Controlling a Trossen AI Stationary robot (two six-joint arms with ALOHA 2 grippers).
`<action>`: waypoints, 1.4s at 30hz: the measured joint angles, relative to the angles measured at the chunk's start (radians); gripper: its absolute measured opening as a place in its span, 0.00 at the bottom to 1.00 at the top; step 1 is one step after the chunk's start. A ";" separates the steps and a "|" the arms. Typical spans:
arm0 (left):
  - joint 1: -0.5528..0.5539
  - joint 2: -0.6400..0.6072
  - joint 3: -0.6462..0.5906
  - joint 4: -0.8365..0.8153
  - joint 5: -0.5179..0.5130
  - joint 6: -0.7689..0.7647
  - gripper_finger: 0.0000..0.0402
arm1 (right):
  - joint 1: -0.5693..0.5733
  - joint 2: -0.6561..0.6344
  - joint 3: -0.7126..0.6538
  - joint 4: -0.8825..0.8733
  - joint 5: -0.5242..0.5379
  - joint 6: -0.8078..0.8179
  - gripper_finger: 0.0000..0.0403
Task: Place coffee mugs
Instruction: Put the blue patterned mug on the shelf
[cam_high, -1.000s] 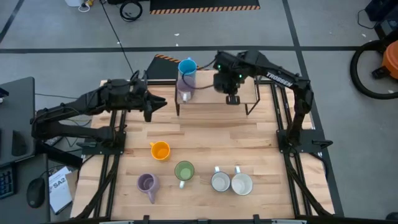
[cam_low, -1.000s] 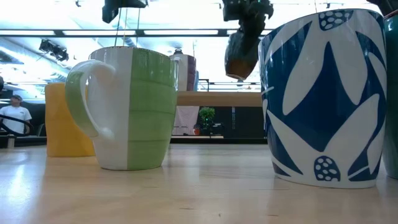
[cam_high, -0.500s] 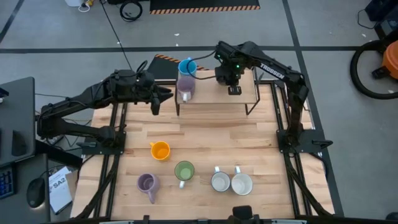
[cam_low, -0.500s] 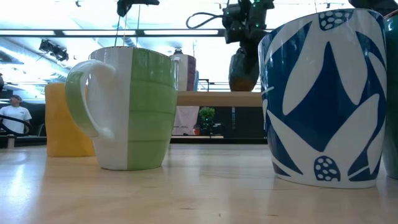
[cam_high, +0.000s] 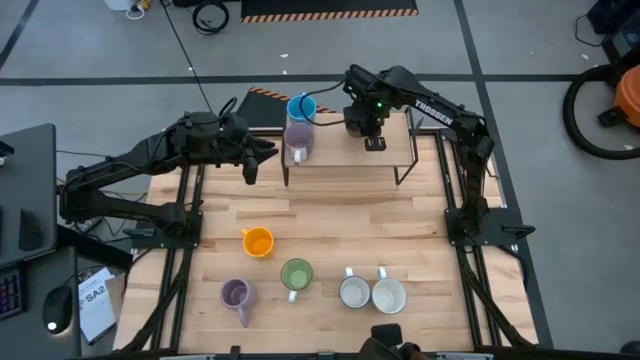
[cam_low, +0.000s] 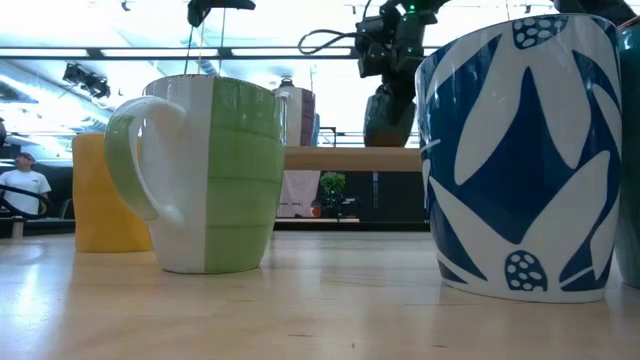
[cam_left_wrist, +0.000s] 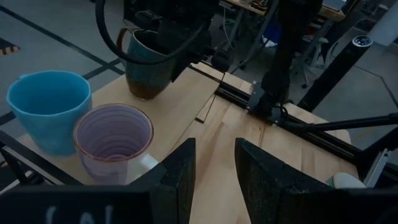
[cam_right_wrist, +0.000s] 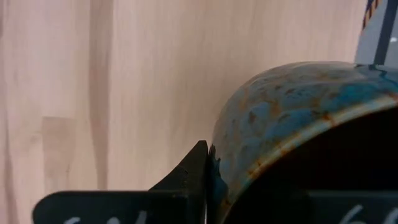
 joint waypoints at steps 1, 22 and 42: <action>0.000 0.000 0.000 0.000 0.000 0.000 0.29 | 0.003 0.000 0.000 0.005 0.000 0.004 0.14; 0.000 -0.001 -0.001 -0.028 0.030 0.028 0.29 | 0.049 -0.012 0.016 -0.002 0.047 0.088 0.33; 0.000 -0.011 -0.002 -0.052 0.031 0.051 0.29 | 0.043 -0.019 0.294 -0.126 0.089 0.195 0.51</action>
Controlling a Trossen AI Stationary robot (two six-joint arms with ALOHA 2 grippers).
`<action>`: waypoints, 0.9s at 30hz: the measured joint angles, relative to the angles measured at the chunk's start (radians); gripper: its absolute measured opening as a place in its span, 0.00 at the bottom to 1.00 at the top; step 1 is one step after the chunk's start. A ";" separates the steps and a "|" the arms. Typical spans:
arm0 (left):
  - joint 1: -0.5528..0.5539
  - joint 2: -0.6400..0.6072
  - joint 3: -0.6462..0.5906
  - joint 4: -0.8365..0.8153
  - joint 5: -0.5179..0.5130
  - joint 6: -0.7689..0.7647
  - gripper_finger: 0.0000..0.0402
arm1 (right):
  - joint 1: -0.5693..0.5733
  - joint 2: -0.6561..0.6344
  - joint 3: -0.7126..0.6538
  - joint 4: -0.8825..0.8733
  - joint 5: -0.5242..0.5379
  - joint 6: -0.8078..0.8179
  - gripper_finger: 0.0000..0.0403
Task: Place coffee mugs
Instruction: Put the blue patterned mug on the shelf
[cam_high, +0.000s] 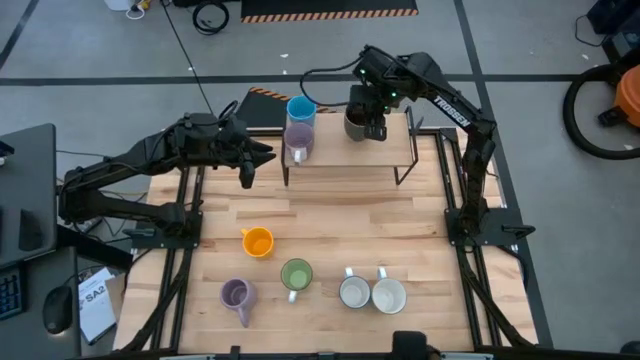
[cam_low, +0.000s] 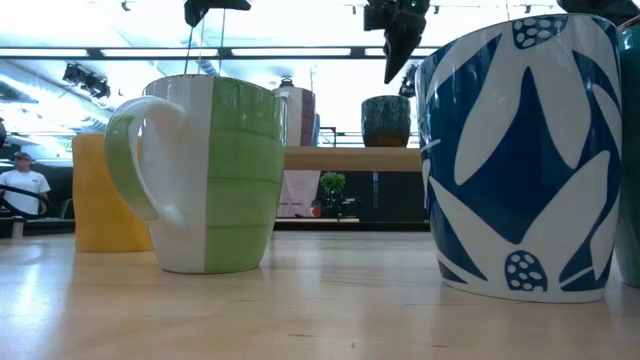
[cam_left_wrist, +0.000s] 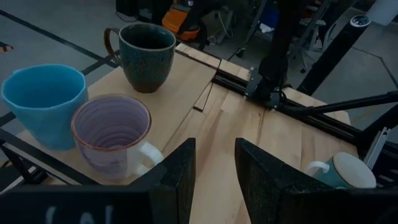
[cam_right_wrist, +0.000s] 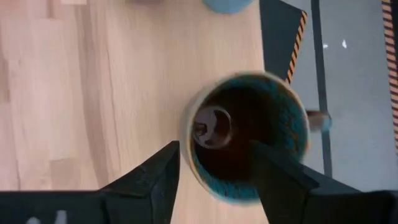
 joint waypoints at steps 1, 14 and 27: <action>0.000 0.000 0.000 -0.004 0.000 0.000 0.29 | -0.005 -0.005 -0.004 -0.004 0.019 0.000 0.52; 0.000 -0.002 0.000 -0.017 0.000 0.002 0.29 | -0.126 -0.034 -0.022 -0.001 0.124 -0.018 0.59; 0.000 -0.002 0.000 -0.018 0.000 0.014 0.29 | -0.216 -0.033 -0.254 0.035 -0.015 -0.094 0.58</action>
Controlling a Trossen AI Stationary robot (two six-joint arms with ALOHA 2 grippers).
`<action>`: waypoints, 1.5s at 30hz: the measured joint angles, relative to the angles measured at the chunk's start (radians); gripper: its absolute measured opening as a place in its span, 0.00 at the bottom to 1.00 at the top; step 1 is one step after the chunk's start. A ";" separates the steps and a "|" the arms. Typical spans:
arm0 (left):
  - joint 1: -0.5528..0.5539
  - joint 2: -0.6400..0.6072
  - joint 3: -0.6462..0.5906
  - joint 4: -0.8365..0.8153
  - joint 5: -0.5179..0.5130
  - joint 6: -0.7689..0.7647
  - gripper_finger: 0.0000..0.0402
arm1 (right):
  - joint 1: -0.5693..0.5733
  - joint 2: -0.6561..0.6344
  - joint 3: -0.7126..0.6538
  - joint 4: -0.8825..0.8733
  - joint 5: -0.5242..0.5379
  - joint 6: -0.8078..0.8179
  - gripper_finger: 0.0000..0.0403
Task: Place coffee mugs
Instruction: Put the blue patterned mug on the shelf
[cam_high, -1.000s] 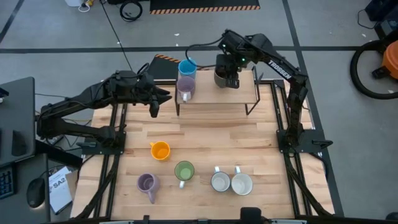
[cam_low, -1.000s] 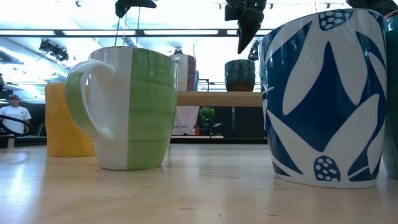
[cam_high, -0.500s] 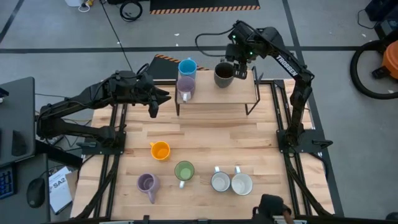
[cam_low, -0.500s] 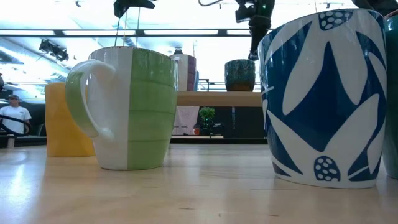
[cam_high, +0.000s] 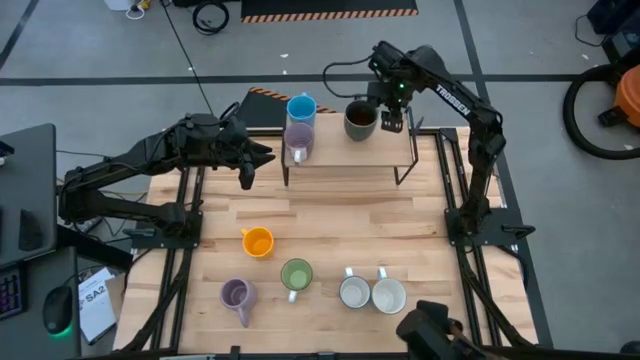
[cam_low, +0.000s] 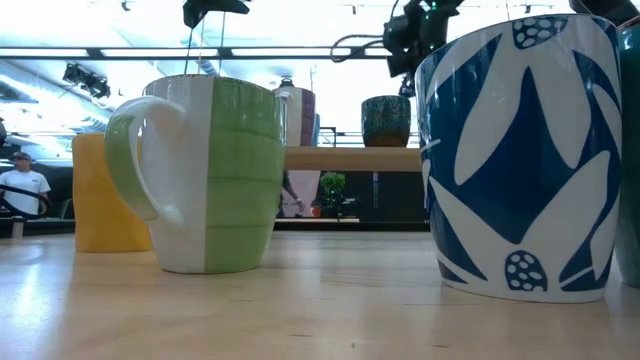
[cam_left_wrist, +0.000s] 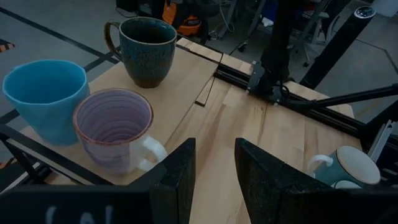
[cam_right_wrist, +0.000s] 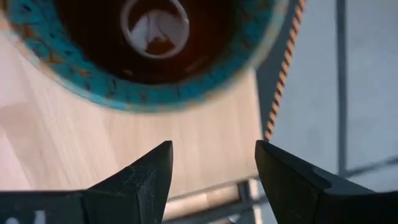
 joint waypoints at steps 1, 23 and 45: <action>0.000 0.000 0.000 0.000 0.000 0.000 0.29 | -0.006 0.000 -0.013 0.016 -0.020 -0.001 0.58; 0.000 0.001 0.000 -0.001 0.000 0.012 0.29 | 0.023 -0.003 -0.163 0.250 -0.127 -0.011 0.57; 0.000 0.001 0.001 -0.001 0.000 0.014 0.29 | -0.075 -0.003 -0.163 0.376 -0.117 -0.028 0.49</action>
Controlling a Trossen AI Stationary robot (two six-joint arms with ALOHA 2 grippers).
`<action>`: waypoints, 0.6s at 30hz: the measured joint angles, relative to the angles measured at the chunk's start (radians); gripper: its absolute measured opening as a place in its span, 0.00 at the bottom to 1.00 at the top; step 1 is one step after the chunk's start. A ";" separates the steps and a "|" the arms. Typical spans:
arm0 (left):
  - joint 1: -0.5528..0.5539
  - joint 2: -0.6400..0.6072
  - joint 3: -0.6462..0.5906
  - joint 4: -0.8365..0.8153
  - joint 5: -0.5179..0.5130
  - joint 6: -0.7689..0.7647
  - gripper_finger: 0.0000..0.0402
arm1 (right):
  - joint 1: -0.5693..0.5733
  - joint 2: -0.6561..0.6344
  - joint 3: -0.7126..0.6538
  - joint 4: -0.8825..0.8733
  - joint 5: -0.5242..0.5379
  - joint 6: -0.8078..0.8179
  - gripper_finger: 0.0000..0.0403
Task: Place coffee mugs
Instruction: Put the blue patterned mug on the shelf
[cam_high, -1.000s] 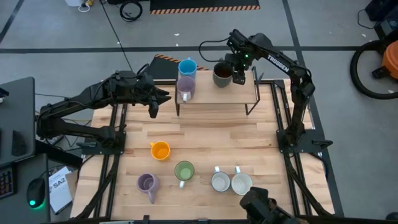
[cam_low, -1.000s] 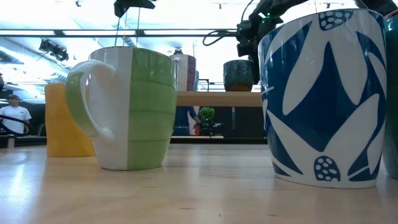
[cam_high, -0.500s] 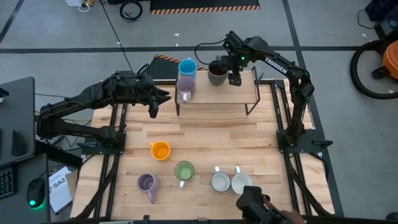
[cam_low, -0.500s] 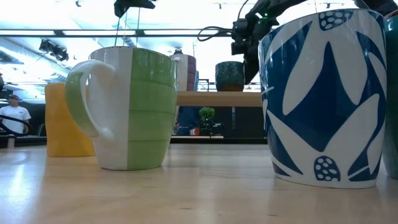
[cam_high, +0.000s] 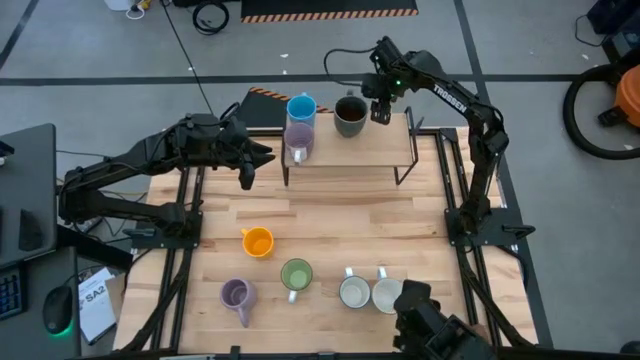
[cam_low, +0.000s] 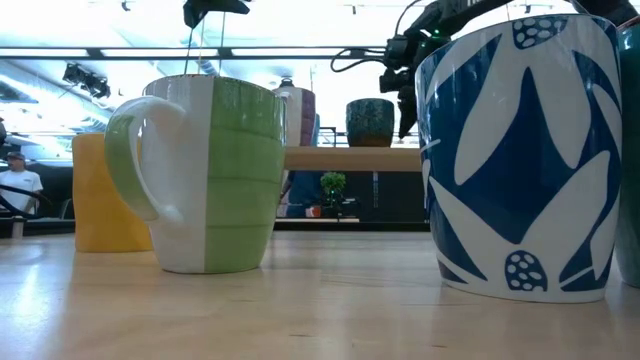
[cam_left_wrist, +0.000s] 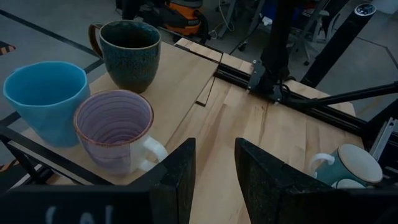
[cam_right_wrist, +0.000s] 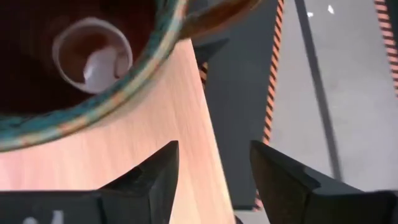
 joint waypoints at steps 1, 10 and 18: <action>0.000 0.000 0.000 0.000 0.000 0.000 0.29 | -0.002 0.000 0.000 0.004 -0.016 0.004 0.48; 0.000 0.000 0.000 0.000 0.000 0.000 0.29 | 0.000 0.000 0.000 0.076 -0.062 0.053 0.46; 0.000 0.000 0.000 0.000 0.000 -0.001 0.29 | 0.011 0.000 0.000 0.140 -0.093 0.096 0.46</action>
